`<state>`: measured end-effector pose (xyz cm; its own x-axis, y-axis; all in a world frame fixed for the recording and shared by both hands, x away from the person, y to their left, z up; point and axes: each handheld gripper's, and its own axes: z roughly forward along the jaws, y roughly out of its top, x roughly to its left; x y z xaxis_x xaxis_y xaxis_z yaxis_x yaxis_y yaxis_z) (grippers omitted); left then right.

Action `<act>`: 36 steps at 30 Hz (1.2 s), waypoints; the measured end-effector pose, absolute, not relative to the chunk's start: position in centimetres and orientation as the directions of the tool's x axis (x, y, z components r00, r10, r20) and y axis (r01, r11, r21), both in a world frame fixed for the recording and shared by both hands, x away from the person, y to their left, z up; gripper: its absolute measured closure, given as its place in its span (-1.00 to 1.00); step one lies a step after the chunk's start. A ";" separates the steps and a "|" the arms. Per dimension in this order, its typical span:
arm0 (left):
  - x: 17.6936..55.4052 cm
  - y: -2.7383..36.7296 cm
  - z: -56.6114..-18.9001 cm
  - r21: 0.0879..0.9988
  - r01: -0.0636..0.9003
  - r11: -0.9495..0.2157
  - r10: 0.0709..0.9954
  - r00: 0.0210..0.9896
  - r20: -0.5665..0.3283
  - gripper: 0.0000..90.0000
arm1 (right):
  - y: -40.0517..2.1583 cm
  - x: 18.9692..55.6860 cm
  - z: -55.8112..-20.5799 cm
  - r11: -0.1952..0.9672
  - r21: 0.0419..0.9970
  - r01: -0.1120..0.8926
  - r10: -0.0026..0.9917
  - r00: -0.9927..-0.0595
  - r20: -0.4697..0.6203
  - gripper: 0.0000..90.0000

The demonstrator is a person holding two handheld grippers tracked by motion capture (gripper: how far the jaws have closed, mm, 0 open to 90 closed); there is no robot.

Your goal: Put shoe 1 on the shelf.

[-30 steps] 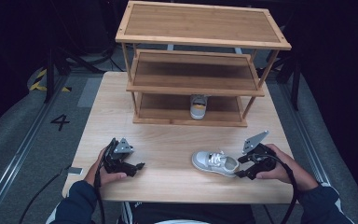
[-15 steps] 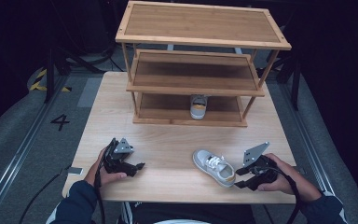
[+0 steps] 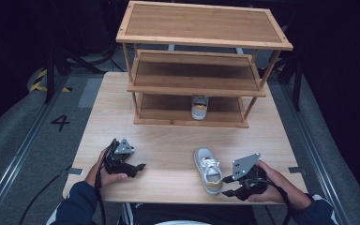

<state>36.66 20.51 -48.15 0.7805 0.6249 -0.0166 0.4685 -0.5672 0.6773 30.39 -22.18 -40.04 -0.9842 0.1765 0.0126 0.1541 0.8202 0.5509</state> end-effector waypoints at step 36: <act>36.7 20.5 -48.1 0.678 0.463 -0.570 0.625 0.781 -0.008 -0.66 | -17.9 34.5 -40.8 0.927 0.364 0.093 0.110 -0.994 -0.025 0.50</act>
